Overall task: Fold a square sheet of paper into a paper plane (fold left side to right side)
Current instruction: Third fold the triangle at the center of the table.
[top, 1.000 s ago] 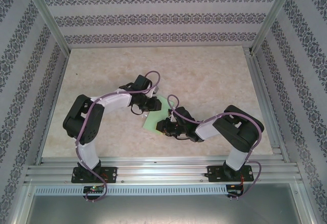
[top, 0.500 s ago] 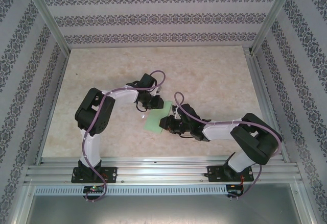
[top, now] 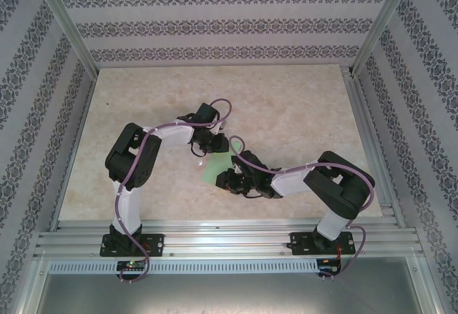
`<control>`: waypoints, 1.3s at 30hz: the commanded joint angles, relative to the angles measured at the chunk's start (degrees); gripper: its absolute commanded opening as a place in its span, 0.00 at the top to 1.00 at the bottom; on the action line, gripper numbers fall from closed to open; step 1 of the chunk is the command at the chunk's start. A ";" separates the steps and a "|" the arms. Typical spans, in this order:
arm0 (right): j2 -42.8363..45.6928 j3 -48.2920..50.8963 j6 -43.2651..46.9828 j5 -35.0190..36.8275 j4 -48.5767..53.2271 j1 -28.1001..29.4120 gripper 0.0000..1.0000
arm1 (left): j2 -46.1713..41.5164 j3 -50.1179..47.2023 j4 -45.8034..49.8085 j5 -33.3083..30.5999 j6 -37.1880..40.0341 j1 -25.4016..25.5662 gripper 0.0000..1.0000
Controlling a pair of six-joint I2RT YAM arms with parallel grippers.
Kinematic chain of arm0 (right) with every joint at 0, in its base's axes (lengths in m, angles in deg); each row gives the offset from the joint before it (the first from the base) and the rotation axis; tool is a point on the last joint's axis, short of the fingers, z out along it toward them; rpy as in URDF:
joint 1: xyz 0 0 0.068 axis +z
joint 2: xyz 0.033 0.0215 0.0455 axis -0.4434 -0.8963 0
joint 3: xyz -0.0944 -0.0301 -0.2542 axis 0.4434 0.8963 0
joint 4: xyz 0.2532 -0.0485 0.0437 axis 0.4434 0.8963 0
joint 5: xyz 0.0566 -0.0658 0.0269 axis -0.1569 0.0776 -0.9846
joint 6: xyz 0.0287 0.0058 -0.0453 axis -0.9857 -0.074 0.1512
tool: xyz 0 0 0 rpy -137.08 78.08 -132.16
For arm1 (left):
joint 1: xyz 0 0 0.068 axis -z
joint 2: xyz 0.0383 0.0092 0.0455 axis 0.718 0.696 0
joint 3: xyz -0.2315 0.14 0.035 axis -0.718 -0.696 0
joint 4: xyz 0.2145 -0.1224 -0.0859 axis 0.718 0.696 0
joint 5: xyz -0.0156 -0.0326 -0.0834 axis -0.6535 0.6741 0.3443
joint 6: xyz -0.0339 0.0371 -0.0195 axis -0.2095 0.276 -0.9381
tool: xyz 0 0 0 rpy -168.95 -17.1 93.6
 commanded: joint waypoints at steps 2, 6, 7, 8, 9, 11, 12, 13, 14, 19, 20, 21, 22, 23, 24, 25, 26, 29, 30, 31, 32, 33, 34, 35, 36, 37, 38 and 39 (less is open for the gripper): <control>-1.83 1.68 -1.84 2.41 -0.42 -0.09 0.75 | 2.85 0.43 0.15 -2.55 1.01 0.04 0.78; -1.89 4.03 -3.89 2.93 0.09 -0.21 0.75 | 3.13 0.84 0.36 -2.73 1.09 0.02 0.78; -1.56 4.46 -4.07 2.96 0.57 -0.23 0.75 | 3.21 0.97 0.46 -2.84 1.12 0.05 0.78; -1.25 5.00 -4.15 2.98 0.85 -0.19 0.75 | 3.17 1.12 0.51 -2.76 1.15 0.02 0.77; -0.62 5.50 -3.91 2.85 0.66 -0.36 0.75 | 3.17 1.31 0.55 -2.17 1.23 -0.07 0.76; 1.06 6.24 -3.35 2.70 0.73 -0.78 0.75 | 2.28 1.53 0.16 -0.27 1.21 -0.57 0.72; 2.20 6.47 -2.37 2.66 0.89 -1.18 0.75 | 1.47 1.75 0.35 0.77 1.23 -0.91 0.69; 3.16 6.43 -1.62 2.76 1.62 -1.52 0.75 | 0.48 1.92 0.50 1.48 1.35 -1.30 0.66; 4.35 6.19 -0.40 2.71 2.84 -1.95 0.74 | -0.88 1.94 0.78 2.24 1.48 -1.76 0.63; 10.08 2.83 7.20 2.89 11.12 -3.32 0.70 | -10.33 0.38 2.19 6.12 2.17 -5.71 0.51; 11.35 2.01 8.76 3.21 13.32 -3.59 0.69 | -12.63 -0.63 2.20 6.54 2.15 -6.73 0.47; 12.58 1.10 10.14 3.67 15.42 -3.90 0.68 | -15.01 -1.96 2.23 6.89 2.01 -7.86 0.44; 13.54 0.40 10.94 4.09 17.45 -4.34 0.68 | -17.15 -3.33 2.15 7.18 1.83 -8.93 0.42; 14.39 -0.27 12.00 4.31 19.07 -5.06 0.68 | -19.42 -5.15 1.92 7.37 1.66 -10.12 0.41; 15.10 -0.87 12.74 4.29 20.09 -5.82 0.68 | -21.73 -7.19 1.64 7.34 1.30 -11.33 0.39; 15.48 -1.37 13.31 4.37 20.70 -6.62 0.68 | -23.62 -9.10 1.37 7.38 1.06 -12.23 0.38; 15.64 -2.02 13.90 4.32 20.86 -7.42 0.68 | -25.47 -11.29 1.00 7.30 0.85 -13.00 0.36; 14.23 -5.41 15.58 4.57 20.94 -9.00 0.68 | -28.98 -17.56 -0.97 8.16 -0.20 -13.70 0.35; 12.98 -6.83 16.13 4.43 20.94 -9.44 0.67 | -29.50 -19.72 -2.31 9.05 -0.89 -13.69 0.34; 11.71 -8.30 16.77 4.15 20.94 -9.83 0.68 | -29.85 -21.73 -3.77 9.90 -1.86 -13.69 0.35; 10.30 -9.91 17.31 4.02 20.94 -10.18 0.68 | -29.90 -23.93 -5.62 10.72 -2.87 -13.70 0.34; 8.84 -11.49 18.11 4.01 20.94 -10.56 0.67 | -29.96 -25.78 -7.14 11.13 -3.53 -13.70 0.34; 7.56 -12.74 18.57 4.04 21.17 -10.91 0.67 | -29.95 -27.10 -8.25 11.15 -4.05 -13.75 0.34; 6.05 -14.07 18.92 4.09 21.49 -11.61 0.67 | -29.76 -28.69 -9.57 11.25 -4.69 -13.72 0.34; 4.74 -14.91 19.27 4.33 21.65 -12.34 0.67 | -29.31 -29.86 -10.75 11.93 -5.17 -13.69 0.34; 3.60 -15.43 19.45 4.71 21.72 -12.99 0.67 | -28.76 -30.85 -12.29 12.98 -5.75 -13.70 0.34; 2.48 -15.69 19.59 5.02 21.48 -13.78 0.67 | -28.09 -31.79 -13.90 14.55 -6.51 -13.62 0.34; 1.46 -15.79 19.79 4.93 21.15 -14.59 0.67 | -27.35 -32.43 -15.10 15.68 -7.09 -13.59 0.34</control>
